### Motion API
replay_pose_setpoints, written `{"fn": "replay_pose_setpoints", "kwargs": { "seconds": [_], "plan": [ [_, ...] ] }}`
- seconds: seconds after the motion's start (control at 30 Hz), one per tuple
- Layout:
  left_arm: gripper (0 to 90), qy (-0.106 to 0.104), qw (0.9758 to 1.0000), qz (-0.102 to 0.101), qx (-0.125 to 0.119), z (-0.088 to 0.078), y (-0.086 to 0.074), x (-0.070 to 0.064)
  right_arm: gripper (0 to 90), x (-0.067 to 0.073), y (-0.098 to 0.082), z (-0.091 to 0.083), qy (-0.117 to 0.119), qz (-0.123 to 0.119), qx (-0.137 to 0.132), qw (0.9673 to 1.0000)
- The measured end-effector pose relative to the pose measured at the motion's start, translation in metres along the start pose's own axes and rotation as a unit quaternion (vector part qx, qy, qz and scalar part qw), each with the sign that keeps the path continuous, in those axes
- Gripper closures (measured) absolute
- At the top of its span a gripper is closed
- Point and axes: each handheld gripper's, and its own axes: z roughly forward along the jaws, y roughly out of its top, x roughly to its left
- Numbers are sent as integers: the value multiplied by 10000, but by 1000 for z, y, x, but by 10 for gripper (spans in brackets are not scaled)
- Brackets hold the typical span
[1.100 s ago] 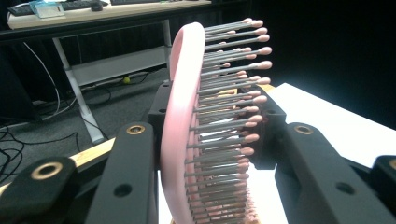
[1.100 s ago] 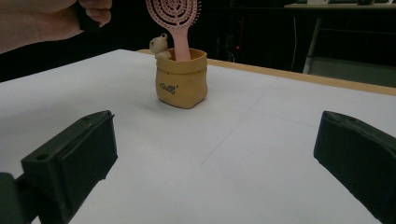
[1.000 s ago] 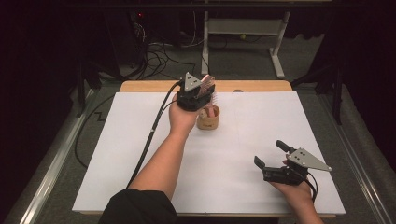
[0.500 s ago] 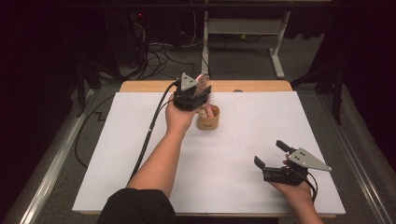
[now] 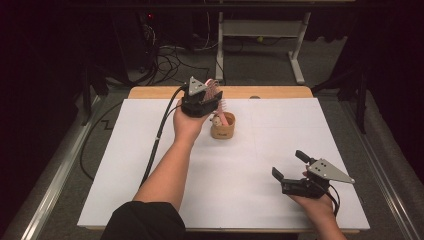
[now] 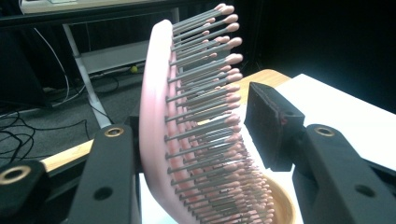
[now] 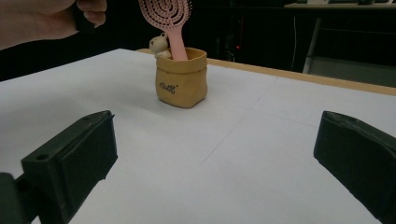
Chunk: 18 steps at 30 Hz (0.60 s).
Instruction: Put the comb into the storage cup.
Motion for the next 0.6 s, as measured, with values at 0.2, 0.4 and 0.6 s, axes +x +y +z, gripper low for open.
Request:
{"fn": "replay_pose_setpoints", "kwargs": {
  "seconds": [0.2,0.4,0.6],
  "plan": [
    [495,5,10000,-18,-7,2,-1,1,0,0,0,0,1,0,-5,10000],
    [446,16,10000,-52,32,2,-2,4,0,0,0,-1,-13,7,-10,10000],
    [393,-3,10000,-72,32,3,-3,5,0,0,0,0,-12,4,-2,10000]
  ]
}}
